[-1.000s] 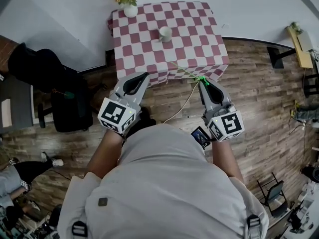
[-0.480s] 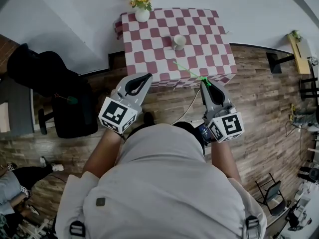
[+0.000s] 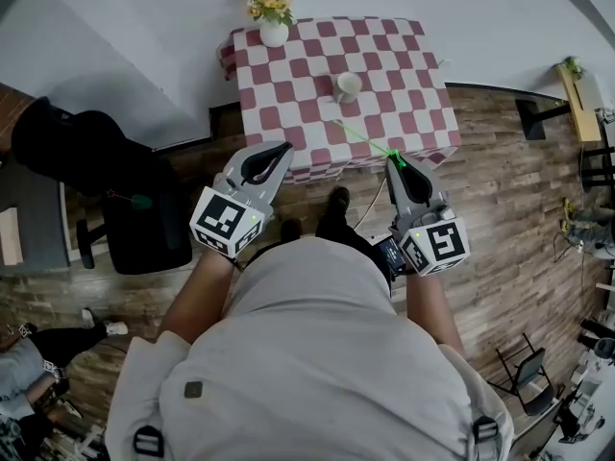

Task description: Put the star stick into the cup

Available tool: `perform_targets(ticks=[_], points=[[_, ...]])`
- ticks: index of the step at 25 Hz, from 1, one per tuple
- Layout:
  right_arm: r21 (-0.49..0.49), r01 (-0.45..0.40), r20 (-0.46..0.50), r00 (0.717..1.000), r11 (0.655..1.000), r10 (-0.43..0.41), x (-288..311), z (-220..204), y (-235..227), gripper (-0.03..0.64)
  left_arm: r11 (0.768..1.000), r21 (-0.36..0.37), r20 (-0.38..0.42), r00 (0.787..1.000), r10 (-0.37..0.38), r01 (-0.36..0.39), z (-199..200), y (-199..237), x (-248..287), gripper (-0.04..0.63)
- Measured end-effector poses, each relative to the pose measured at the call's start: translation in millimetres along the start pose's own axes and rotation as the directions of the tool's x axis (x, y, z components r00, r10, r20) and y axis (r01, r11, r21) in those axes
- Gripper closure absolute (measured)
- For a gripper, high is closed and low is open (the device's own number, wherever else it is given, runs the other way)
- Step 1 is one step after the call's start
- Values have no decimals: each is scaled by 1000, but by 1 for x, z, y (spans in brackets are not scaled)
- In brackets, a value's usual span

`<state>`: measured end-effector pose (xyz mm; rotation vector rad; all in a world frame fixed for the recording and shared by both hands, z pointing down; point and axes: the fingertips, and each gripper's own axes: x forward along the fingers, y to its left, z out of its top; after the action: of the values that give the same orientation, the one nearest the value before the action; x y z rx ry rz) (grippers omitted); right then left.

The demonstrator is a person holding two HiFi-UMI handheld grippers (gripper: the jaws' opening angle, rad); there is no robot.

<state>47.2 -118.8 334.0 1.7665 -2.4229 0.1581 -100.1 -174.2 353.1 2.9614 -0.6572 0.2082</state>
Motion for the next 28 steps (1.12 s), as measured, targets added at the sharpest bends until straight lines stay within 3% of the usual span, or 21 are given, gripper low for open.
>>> perform_targets(ticks=[11,28], points=[[9,-36,-2,999,999,36,38,1,-59,589,998,-25,-8,999,51,-52,5,24,53,592],[44,-92,-73,993,995,96,99,-29,-148,589,993,-85,-88,993,78,-86,-19,50,148,592]])
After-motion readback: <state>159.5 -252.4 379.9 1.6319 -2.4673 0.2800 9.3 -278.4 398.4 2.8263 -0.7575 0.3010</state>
